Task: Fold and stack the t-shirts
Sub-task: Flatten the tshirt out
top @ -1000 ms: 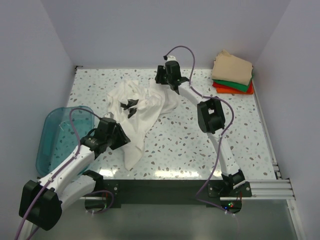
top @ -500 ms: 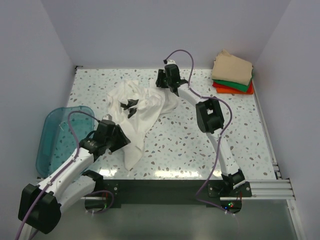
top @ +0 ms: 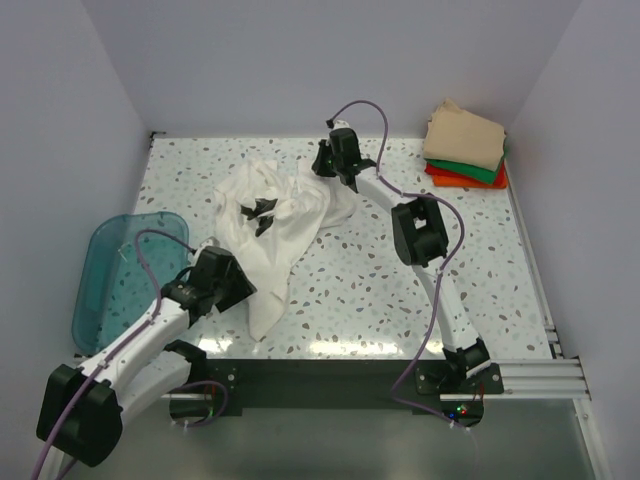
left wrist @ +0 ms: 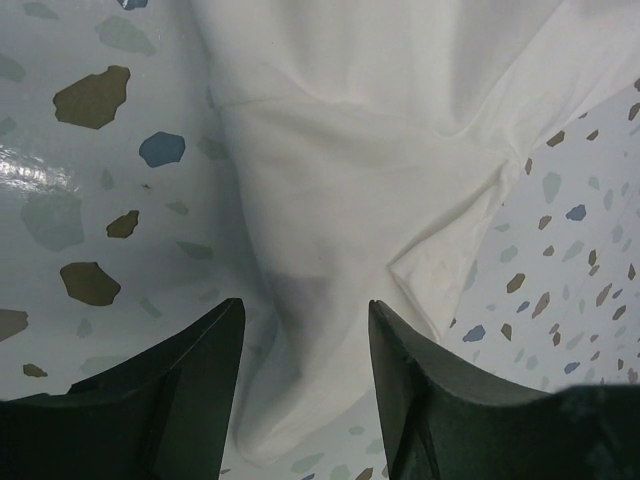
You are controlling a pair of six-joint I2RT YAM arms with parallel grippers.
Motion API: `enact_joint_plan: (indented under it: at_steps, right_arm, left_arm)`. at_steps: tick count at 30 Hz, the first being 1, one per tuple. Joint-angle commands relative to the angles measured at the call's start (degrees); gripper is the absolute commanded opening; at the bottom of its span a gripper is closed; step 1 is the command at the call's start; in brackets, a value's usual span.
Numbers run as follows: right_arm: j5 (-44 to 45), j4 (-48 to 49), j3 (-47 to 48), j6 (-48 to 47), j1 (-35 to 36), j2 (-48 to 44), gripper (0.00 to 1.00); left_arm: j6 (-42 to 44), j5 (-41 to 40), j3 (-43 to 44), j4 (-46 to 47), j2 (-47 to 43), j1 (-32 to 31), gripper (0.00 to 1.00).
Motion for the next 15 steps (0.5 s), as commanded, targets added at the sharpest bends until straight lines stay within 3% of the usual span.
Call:
enact_joint_plan:
  at_steps: [1, 6, 9, 10, 12, 13, 15]
  right_arm:
    - [-1.7, 1.9, 1.4, 1.5, -0.2, -2.2, 0.04]
    - [-2.6, 1.5, 1.3, 2.6, -0.6, -4.0, 0.0]
    - [-2.5, 0.5, 1.2, 2.8, -1.3, -5.2, 0.0]
    - [-2.4, 0.1, 1.2, 2.9, -1.5, -6.4, 0.0]
    - [-2.1, -0.5, 0.3, 3.2, -2.1, -8.0, 0.0]
    - [-1.7, -0.7, -0.4, 3.2, -2.4, -9.5, 0.0]
    - [-1.3, -0.9, -2.6, 3.4, -3.3, -11.8, 0.0]
  left_arm:
    - [-0.9, -1.3, -1.3, 3.5, 1.7, -0.3, 0.58]
    - [-0.4, -1.2, -1.9, 10.0, 6.2, -0.4, 0.52]
    - [0.4, -1.9, -0.5, 11.5, 9.1, -0.4, 0.4]
    - [0.9, -2.2, 0.6, 11.7, 9.6, -0.3, 0.26]
    - [1.9, -3.2, 3.2, 11.1, 10.3, -0.3, 0.16]
    - [2.2, -3.8, 4.3, 10.5, 10.3, -0.3, 0.06]
    - [3.7, -6.0, 6.7, 8.1, 9.2, -0.2, 0.0]
